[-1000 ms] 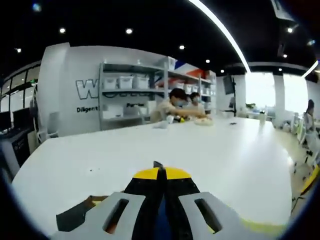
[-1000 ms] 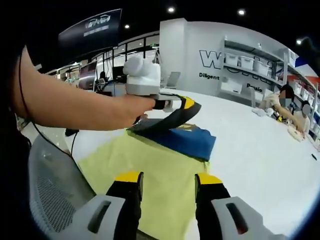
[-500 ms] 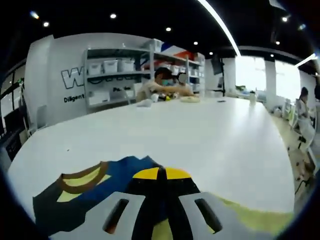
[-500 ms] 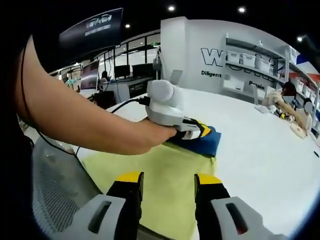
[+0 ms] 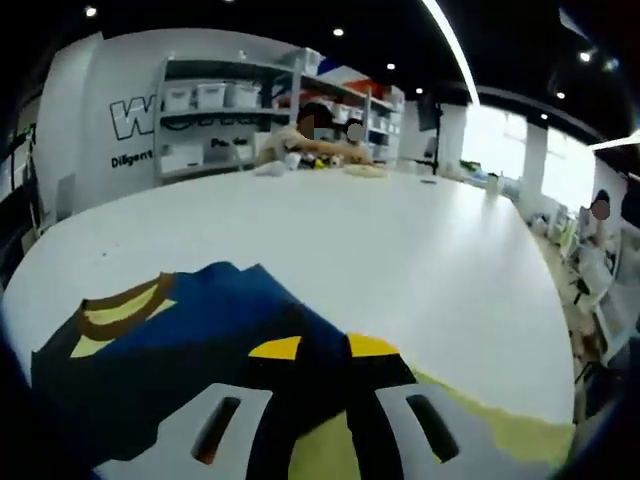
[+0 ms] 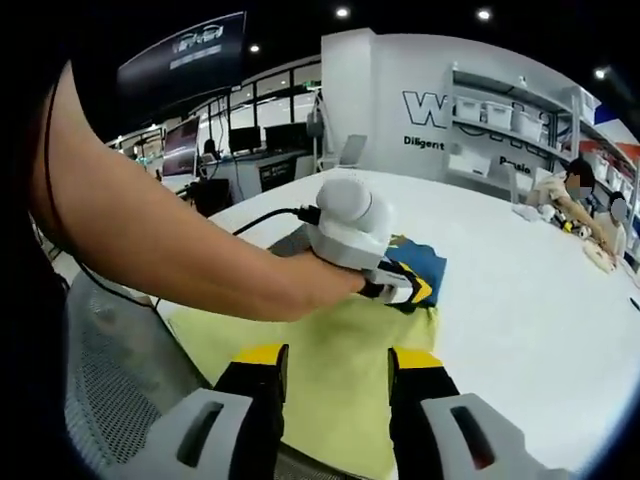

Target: Fold the garment on the visible template until the final outline fits inside the template.

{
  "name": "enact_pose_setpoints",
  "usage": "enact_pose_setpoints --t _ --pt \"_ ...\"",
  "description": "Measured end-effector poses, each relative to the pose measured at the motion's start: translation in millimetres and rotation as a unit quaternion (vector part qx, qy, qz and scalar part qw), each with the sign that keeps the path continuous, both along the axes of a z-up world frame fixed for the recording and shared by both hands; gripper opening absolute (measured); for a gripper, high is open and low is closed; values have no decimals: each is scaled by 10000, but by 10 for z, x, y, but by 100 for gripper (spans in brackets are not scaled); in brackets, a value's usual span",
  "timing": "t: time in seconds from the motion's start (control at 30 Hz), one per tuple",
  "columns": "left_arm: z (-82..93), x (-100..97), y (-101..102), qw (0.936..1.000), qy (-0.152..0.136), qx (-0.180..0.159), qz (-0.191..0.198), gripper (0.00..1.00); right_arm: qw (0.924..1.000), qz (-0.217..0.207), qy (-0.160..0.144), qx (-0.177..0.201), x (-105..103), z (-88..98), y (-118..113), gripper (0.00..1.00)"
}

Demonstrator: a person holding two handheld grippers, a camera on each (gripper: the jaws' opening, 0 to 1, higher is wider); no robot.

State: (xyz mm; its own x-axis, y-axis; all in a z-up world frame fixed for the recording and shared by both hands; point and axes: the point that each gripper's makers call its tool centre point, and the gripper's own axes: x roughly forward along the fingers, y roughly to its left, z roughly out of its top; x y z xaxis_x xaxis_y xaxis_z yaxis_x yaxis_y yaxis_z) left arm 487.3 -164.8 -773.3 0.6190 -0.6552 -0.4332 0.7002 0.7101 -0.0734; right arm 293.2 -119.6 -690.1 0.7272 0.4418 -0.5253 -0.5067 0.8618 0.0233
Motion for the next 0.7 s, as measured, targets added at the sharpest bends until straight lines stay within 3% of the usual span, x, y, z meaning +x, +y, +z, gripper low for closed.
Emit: enact_pose_setpoints --t 0.17,0.27,0.7 --pt "-149 -72 -9 9986 527 -97 -4 30 10000 -2 -8 -15 1 -1 -4 37" --pt "-211 -81 30 9980 629 -78 26 29 10000 1 -21 -10 1 8 0 37" --pt "-158 -87 -6 9980 617 -157 -45 31 10000 -4 -46 -33 16 21 -12 36"
